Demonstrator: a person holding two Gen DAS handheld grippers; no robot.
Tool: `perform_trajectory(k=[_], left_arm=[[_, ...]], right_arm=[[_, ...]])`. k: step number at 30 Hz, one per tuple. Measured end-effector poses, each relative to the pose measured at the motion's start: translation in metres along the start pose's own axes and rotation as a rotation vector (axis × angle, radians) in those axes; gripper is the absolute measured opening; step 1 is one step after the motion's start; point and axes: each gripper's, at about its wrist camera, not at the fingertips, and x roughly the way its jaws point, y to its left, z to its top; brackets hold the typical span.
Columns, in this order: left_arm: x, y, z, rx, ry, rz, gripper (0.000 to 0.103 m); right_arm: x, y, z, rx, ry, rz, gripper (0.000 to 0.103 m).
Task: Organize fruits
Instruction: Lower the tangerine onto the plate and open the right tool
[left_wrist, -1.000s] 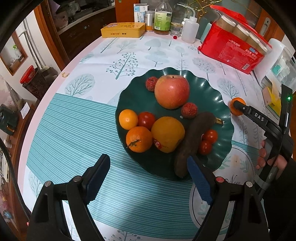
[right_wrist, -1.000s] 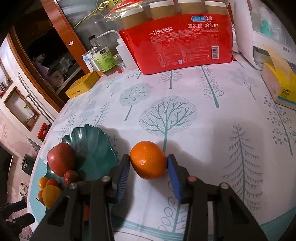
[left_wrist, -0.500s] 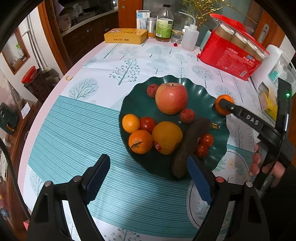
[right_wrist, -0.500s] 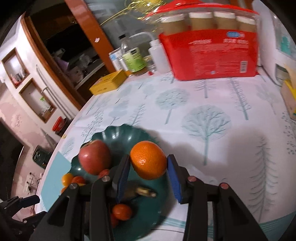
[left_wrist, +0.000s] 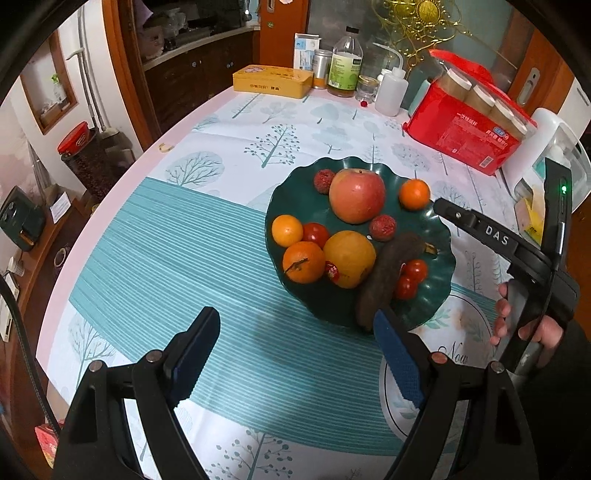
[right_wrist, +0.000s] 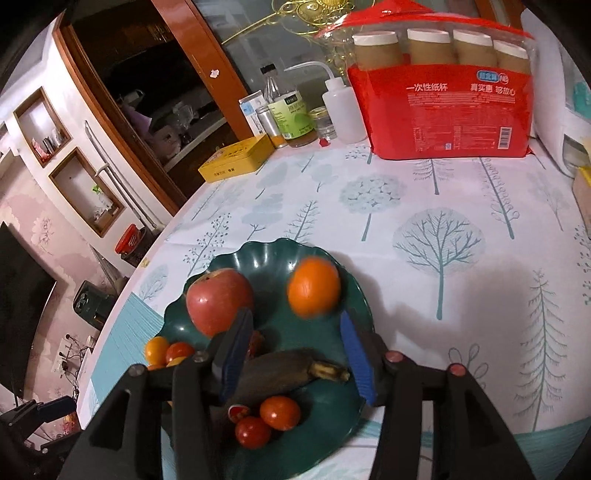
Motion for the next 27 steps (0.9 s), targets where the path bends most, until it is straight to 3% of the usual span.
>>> perform_trajectory(k=[7,14,21,27], left_arm=[[-0.009,-0.003,-0.011,0.035,-0.006,-0.068,0.084],[-0.016,-0.008,-0.029,0.128,0.011,-0.178,0.084],[-0.043,0.005,-0.069,0.244,0.040,-0.234,0.084],[-0.082,0.015,-0.095,0.345,0.028,-0.252,0.084]], right_arm=[[-0.032,0.000,-0.031,0.003,0.018,-0.067,0.052],[-0.083,0.003,-0.110,0.111,0.082,-0.149,0.053],[-0.130,0.038,-0.193,0.209,0.174,-0.212,0.056],[-0.182,0.085,-0.230,0.197,0.145,-0.253,0.057]])
